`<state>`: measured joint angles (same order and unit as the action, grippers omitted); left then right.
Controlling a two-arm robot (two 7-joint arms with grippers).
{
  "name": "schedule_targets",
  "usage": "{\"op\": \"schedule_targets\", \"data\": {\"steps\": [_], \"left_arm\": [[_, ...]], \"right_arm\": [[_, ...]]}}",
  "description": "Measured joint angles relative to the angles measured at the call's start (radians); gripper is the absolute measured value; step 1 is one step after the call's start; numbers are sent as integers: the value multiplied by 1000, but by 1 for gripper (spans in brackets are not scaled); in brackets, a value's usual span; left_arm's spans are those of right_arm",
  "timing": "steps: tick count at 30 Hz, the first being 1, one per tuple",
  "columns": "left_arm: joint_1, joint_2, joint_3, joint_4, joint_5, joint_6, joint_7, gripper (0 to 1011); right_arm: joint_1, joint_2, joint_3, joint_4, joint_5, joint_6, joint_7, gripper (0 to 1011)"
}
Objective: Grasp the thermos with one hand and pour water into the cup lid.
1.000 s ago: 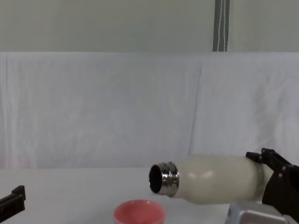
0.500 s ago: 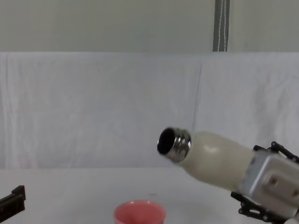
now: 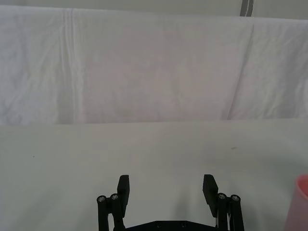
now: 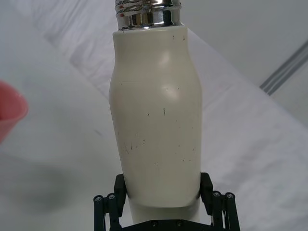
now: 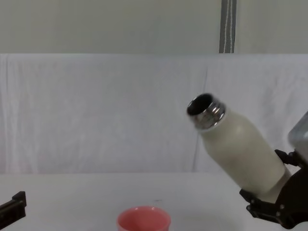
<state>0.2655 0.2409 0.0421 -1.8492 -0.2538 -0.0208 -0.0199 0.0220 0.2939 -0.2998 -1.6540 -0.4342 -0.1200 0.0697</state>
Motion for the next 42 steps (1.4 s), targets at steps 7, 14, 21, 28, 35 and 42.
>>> {"op": "schedule_targets", "data": {"steps": [7, 14, 21, 28, 35, 42], "left_arm": [[0, 0, 0, 0, 0, 0, 0, 1001], [0, 0, 0, 0, 0, 0, 0, 1001], [0, 0, 0, 0, 0, 0, 0, 1001], [0, 0, 0, 0, 0, 0, 0, 1001], [0, 0, 0, 0, 0, 0, 0, 1001], [0, 0, 0, 0, 0, 0, 0, 1001]], "right_arm": [[-24, -31, 53, -15, 149, 1, 59, 950], [-44, -65, 102, -21, 287, 12, 100, 950], [-55, -92, 137, -22, 392, 24, 123, 950], [-61, -112, 168, -21, 509, 43, 146, 950], [-62, -118, 184, -16, 594, 59, 163, 950], [-60, -112, 185, -11, 651, 85, 171, 950]]}}
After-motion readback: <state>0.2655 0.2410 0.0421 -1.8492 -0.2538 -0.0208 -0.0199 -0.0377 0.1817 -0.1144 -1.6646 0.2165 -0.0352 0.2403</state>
